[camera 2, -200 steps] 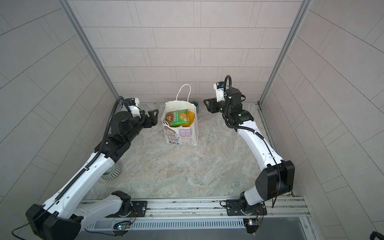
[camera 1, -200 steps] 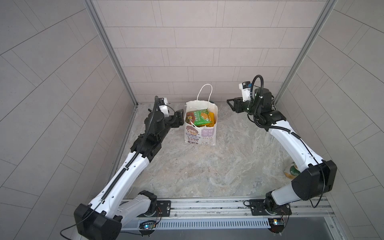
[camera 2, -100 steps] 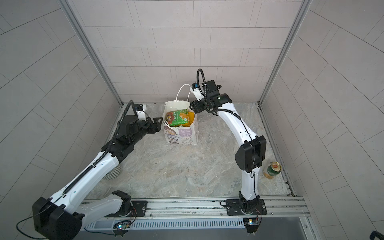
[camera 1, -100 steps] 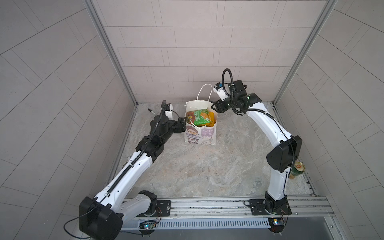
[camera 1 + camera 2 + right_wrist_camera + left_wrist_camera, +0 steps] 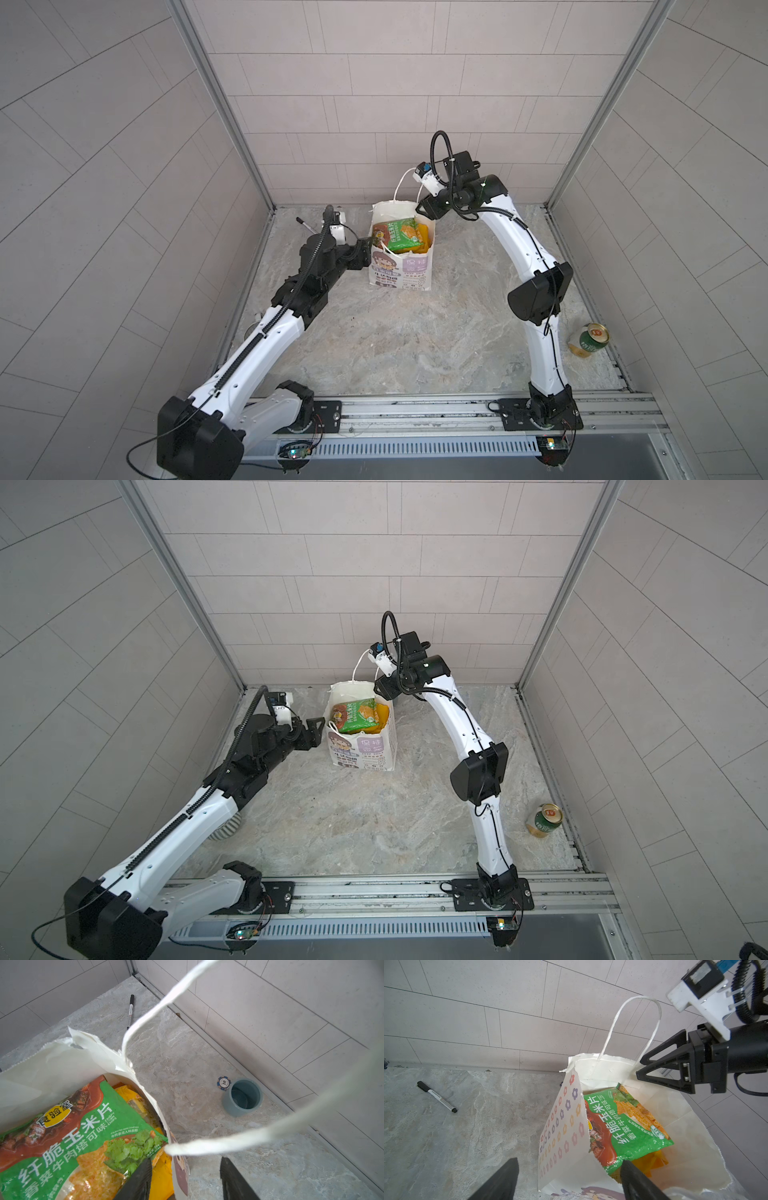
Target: Take the snacks out of the paper bag
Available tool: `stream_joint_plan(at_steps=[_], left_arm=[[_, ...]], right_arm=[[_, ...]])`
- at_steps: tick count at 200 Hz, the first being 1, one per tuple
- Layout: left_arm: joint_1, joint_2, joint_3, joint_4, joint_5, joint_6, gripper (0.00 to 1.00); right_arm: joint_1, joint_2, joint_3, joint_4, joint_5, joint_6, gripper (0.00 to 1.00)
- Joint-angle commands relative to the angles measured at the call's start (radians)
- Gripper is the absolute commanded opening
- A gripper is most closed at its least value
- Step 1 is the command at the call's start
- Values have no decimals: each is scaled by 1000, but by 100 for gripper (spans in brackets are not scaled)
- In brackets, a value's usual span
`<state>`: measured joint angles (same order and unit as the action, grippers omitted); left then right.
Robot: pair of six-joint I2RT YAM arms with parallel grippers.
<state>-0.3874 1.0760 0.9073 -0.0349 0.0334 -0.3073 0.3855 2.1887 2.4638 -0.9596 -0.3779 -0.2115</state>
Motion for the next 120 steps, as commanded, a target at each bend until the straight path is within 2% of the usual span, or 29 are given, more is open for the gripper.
stream_joint_plan(at_steps=[1, 28, 43, 83, 120], left_arm=[[5, -22, 5, 11, -7, 22, 82], [5, -32, -10, 33, 6, 25, 82], [5, -31, 0, 17, -7, 28, 82], [5, -41, 0, 15, -10, 32, 82], [5, -48, -16, 35, -13, 32, 82]], right_arm=[[7, 11, 24, -38, -27, -76, 51], [7, 21, 29, -44, -47, -122, 43], [7, 33, 35, -42, -55, -135, 28], [7, 78, 110, -64, -25, -123, 2], [7, 69, 115, -51, 11, -137, 0]])
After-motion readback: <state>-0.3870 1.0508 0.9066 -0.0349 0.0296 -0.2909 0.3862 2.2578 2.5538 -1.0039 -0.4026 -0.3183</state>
